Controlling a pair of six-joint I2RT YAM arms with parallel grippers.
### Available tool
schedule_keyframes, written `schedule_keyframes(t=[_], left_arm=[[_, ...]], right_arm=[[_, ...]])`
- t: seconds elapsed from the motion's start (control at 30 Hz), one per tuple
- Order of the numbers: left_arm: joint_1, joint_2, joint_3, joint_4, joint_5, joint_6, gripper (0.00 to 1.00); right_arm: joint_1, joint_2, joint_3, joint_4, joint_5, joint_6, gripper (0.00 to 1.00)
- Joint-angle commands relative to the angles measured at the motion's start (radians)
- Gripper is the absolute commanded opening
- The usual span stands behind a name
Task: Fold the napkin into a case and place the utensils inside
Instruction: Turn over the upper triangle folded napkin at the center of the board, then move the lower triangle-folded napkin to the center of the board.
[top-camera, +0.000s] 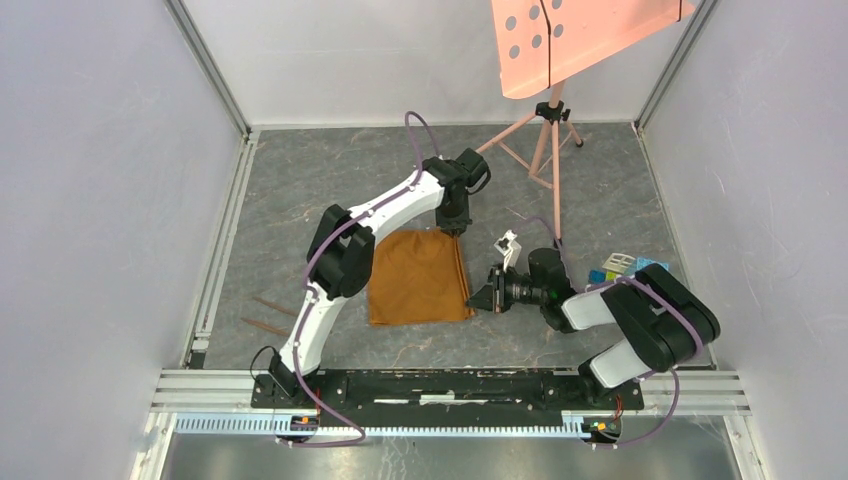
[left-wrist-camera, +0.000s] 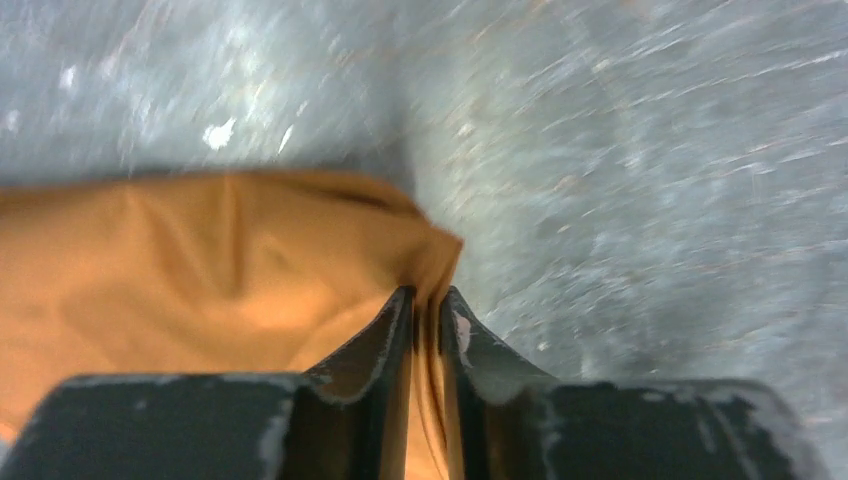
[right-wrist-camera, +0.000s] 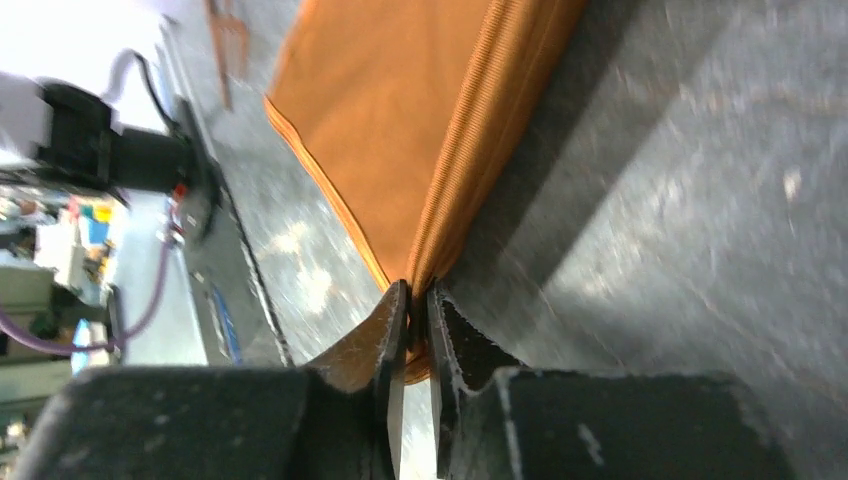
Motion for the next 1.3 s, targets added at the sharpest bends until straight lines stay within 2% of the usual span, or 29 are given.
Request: schedule_keyframes(t=[0.0, 0.13, 0.27, 0.4, 0.53, 0.7, 0.77, 0.83, 0.93, 1.13, 1.17, 1.27], left_arm=[[0.051, -0.020, 0.014, 0.268, 0.087, 0.120, 0.33], [0.051, -0.135, -0.021, 0.270, 0.205, 0.193, 0.66], [0.059, -0.331, -0.157, 0.269, 0.232, 0.266, 0.79], [0.118, -0.537, -0.402, 0.316, 0.292, 0.277, 0.82], [0.195, -0.732, -0.653, 0.363, 0.330, 0.262, 0.84], [0.286, -0.891, -0.865, 0.400, 0.359, 0.255, 0.85], [0.320, -0.916, -0.921, 0.427, 0.389, 0.244, 0.85], [0.355, -0.926, -0.969, 0.470, 0.438, 0.222, 0.85], [0.395, -0.921, -1.013, 0.538, 0.510, 0.181, 0.84], [0.402, -0.857, -1.030, 0.631, 0.577, 0.127, 0.81], [0.401, -0.844, -1.031, 0.650, 0.585, 0.117, 0.79], [0.401, -0.788, -1.023, 0.692, 0.603, 0.097, 0.73]], right_arm=[[-0.024, -0.090, 0.047, -0.539, 0.029, -0.301, 0.24], [-0.039, -0.217, 0.099, -0.768, 0.258, -0.413, 0.50], [-0.037, -0.242, 0.134, -0.809, 0.286, -0.433, 0.59], [0.031, -0.193, 0.174, -0.799, 0.349, -0.391, 0.62], [0.161, -0.161, 0.243, -0.894, 0.582, -0.328, 0.63], [0.308, -0.131, 0.301, -1.028, 0.819, -0.274, 0.61], [0.339, -0.116, 0.313, -1.084, 0.893, -0.278, 0.55], [0.342, -0.110, 0.305, -1.088, 0.924, -0.297, 0.45], [0.326, -0.102, 0.312, -1.137, 1.001, -0.335, 0.35], [0.249, -0.144, 0.307, -1.089, 0.908, -0.475, 0.25], [0.236, -0.144, 0.319, -1.104, 0.909, -0.485, 0.27], [0.224, -0.178, 0.363, -1.154, 0.897, -0.516, 0.47]])
